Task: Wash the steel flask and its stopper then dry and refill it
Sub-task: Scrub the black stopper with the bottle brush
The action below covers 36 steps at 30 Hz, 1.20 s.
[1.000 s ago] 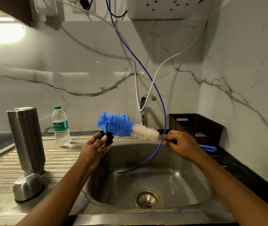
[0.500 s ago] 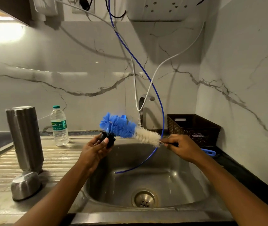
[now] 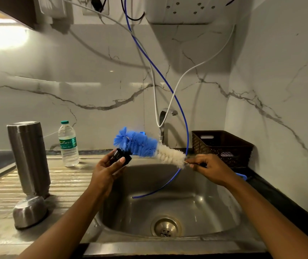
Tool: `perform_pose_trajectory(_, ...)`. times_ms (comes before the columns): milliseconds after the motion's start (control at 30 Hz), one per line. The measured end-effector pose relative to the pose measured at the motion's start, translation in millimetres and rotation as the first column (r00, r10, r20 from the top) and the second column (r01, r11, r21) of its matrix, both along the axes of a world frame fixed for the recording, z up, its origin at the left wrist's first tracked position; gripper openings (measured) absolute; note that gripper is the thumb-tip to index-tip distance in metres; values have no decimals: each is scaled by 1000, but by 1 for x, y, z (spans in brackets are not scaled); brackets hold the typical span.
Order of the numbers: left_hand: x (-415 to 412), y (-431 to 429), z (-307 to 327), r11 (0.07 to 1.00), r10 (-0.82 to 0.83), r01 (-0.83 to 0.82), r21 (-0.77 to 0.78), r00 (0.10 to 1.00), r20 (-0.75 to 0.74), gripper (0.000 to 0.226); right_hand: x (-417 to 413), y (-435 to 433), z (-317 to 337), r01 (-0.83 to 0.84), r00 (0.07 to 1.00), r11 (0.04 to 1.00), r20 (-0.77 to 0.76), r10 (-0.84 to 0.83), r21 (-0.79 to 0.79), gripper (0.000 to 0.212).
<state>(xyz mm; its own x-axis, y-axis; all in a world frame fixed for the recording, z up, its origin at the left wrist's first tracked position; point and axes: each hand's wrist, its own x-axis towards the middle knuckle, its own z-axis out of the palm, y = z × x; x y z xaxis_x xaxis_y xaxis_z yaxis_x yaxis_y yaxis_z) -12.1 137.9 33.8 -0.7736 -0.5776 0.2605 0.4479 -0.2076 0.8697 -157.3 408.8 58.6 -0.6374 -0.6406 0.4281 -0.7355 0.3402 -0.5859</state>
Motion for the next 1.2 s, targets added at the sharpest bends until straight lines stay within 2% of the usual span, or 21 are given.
perform_pose_trajectory(100,0,3,-1,998,-33,33,-49,999,14,47,3,2,-1,-9,999,1000,38,10,-9,27)
perform_pose_trajectory(200,0,8,-1,994,-46,47,-102,999,15,42,4,-4,-4,6,998,1000,61,-4,-24,28)
perform_pose_trajectory(400,4,2,2,1000,-17,16,-26,999,-34,34,3,8,-1,-8,982,1000,189,13,-28,22)
perform_pose_trajectory(500,2,5,0,997,-62,61,-43,998,-22,43,5,-2,-6,-29,985,999,168,33,-26,23)
perform_pose_trajectory(667,-1,-4,-2,998,-17,19,60,1000,-20,30,2,8,-2,-25,987,999,160,28,-23,20)
perform_pose_trajectory(767,-3,-4,-4,993,-21,18,114,999,24,32,2,9,-3,-14,998,997,56,18,-71,24)
perform_pose_trajectory(900,-3,-4,-5,992,1,-7,127,999,48,50,3,-1,-9,-19,996,1000,-90,18,-11,25)
perform_pose_trajectory(1000,0,-6,-2,985,15,-13,170,1000,-6,60,-1,1,-13,3,996,1000,-87,-2,4,25)
perform_pose_trajectory(1200,2,-6,1,982,12,-12,188,1000,1,38,-5,5,-14,-4,999,1000,-47,3,-18,25)
